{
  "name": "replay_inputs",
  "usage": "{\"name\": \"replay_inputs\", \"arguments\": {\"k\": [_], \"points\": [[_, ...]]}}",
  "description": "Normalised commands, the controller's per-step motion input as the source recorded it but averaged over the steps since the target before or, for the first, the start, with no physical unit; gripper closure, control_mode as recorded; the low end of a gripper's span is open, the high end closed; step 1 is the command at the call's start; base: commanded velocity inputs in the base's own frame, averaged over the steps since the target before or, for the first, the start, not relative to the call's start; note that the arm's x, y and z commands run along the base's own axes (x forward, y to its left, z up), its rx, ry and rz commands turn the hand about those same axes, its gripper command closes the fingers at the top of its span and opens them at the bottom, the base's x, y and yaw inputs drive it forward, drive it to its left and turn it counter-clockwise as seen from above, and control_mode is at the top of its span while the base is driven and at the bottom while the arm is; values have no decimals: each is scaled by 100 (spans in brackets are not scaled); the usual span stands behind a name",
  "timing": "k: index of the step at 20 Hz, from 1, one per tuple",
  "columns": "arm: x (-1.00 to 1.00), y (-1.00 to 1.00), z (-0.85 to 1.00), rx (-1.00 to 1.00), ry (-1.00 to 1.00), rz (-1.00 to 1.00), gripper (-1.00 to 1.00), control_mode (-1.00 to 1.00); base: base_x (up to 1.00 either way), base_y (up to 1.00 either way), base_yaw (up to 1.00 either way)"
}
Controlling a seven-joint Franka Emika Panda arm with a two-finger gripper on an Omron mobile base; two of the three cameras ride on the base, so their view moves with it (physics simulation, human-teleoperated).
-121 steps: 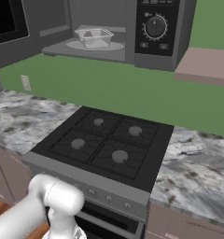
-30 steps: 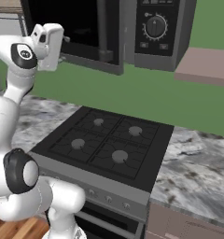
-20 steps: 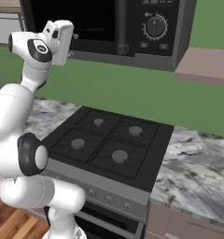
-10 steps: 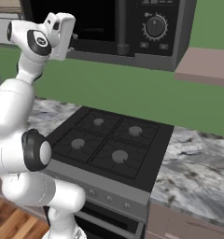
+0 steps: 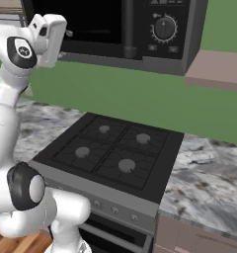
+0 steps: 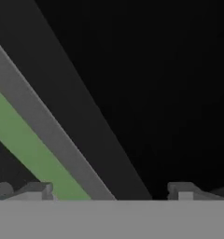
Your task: Place the tupperware containing the shrimp and eggplant meal in the microwave. Close the microwave door and press the start button to reheat the meal.
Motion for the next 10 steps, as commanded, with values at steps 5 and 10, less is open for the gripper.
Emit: {"name": "replay_inputs", "arguments": {"k": [5,10], "points": [[-93,-47,9,18,-13,18,-100,-100,0,0,0],[-58,-66,6,33,-9,17,-100,-100,0,0,0]]}}
